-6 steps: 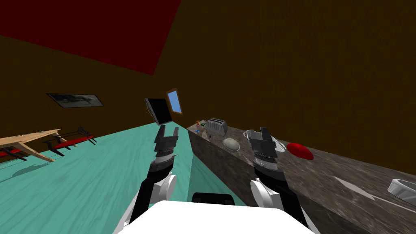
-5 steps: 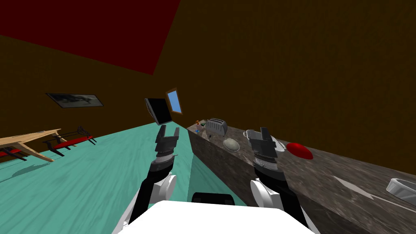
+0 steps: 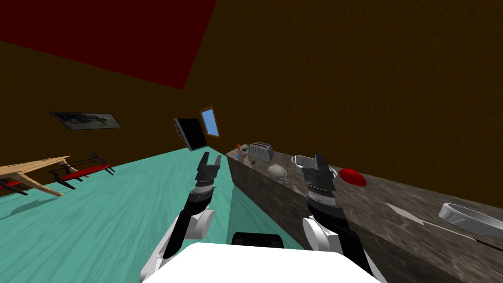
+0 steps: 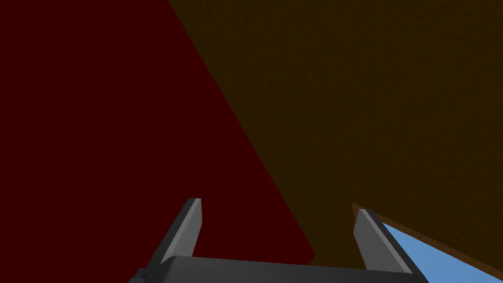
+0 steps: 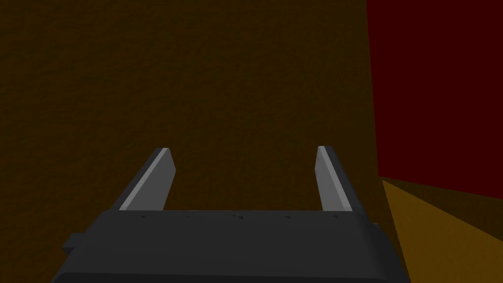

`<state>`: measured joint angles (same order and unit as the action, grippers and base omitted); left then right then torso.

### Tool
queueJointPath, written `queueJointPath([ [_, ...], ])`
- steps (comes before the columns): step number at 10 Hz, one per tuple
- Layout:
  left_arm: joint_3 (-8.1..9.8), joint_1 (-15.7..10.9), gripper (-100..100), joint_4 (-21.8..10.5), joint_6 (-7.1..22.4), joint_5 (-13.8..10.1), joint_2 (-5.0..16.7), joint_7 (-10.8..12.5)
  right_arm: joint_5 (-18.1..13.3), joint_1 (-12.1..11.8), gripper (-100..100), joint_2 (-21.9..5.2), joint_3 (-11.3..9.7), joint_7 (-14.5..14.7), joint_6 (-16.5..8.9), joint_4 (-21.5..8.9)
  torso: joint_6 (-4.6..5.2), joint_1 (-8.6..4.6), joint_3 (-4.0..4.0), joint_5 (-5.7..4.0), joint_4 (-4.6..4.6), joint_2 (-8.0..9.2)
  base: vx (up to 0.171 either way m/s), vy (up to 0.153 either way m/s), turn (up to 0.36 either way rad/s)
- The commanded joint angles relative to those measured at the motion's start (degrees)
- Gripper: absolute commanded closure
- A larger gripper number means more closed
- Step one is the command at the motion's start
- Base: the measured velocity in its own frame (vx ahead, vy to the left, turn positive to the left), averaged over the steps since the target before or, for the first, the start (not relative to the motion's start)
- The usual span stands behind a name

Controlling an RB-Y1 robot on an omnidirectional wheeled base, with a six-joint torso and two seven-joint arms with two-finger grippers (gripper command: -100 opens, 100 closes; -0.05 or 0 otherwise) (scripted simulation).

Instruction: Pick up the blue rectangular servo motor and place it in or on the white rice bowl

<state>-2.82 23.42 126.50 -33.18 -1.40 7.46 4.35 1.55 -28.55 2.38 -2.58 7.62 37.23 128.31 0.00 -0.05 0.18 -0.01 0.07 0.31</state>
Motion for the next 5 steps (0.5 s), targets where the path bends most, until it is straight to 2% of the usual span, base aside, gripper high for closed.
queueJointPath([
  [1, -0.26, -1.2, -100, -2.2, 0.3, -0.1, 1.2, -0.4, 0.0, 0.0, 0, 0.0, 0.0, 0.0, 0.0, 0.0, 0.00, 0.00, 0.00, 0.00, 0.00, 0.00, -0.084, -0.027, -0.031],
  [5, -0.80, -5.0, -100, -8.3, 1.9, -0.1, 3.4, -1.7, 0.0, 0.0, 0, 0.0, 0.0, 0.0, 0.0, 0.0, 0.00, 0.00, -0.03, 0.00, -0.01, -0.05, -0.072, -0.018, -0.040],
])
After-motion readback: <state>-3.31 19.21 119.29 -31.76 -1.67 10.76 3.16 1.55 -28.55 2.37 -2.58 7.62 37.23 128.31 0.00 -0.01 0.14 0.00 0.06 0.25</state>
